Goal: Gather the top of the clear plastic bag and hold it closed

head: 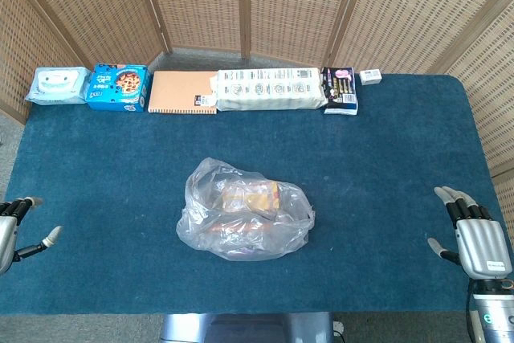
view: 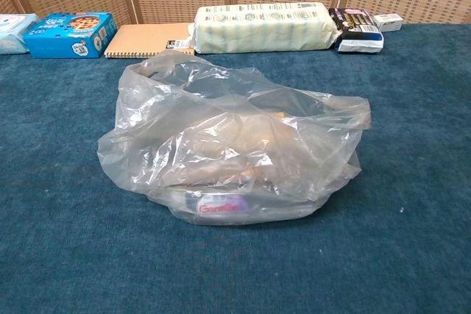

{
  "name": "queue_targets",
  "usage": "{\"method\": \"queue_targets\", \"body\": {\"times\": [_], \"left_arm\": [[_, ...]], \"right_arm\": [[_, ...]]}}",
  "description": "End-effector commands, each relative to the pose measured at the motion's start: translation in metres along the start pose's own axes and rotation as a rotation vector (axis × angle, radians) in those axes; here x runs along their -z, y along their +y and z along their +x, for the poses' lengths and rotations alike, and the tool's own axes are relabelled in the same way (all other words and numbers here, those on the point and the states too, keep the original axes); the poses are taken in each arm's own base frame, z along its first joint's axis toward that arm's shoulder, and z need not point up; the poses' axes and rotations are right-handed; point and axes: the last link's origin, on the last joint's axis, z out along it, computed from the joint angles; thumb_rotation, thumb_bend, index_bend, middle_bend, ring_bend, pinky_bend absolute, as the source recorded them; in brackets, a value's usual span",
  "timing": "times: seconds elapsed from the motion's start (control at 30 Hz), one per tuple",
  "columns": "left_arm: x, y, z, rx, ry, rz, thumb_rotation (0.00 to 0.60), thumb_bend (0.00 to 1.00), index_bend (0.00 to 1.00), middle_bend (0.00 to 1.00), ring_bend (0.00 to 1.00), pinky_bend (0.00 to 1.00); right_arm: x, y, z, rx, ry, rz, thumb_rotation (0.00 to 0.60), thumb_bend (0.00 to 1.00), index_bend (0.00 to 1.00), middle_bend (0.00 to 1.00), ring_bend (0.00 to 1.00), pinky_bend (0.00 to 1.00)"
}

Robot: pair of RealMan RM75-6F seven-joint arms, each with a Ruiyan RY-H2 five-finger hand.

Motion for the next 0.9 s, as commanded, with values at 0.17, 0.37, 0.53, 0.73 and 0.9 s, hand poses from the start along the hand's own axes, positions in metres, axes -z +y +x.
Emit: {"method": "queue_targets", "body": {"times": [0.17,0.37,0.53,0.73,0.9], "left_arm": [[-0.001,0.000,-0.004,0.004,-0.013,-0.002,0.000,0.20,0.30,0.39,0.41,0.29],[-0.001,-0.001,0.000,0.005,0.005,-0.013,0.000,0.20,0.30,0.39,0.41,0.29],[-0.005,-0.002,0.004,-0.005,0.012,-0.032,0.001,0.20,0.30,0.39,0.41,0.29],[-0.026,0.007,0.012,-0.052,-0.001,-0.119,0.000,0.19,0.30,0.39,0.41,0.29],[-0.051,0.028,0.017,-0.096,0.000,-0.236,0.000,0.17,0.30,0.39,0.41,0.28]], "right_arm": [[-0.001,-0.002,0.000,0.004,-0.003,0.002,0.600,0.20,0.12,0.17,0.18,0.26],[0.003,-0.003,0.004,0.000,0.016,0.003,0.600,0.20,0.12,0.17,0.18,0.26],[0.006,-0.002,0.005,-0.001,0.015,0.000,0.600,0.20,0.12,0.17,0.18,0.26],[0.006,-0.003,0.008,0.001,0.026,0.005,0.600,0.20,0.12,0.17,0.18,0.26],[0.009,-0.003,0.009,-0.001,0.026,0.007,0.600,0.20,0.12,0.17,0.18,0.26]]}}
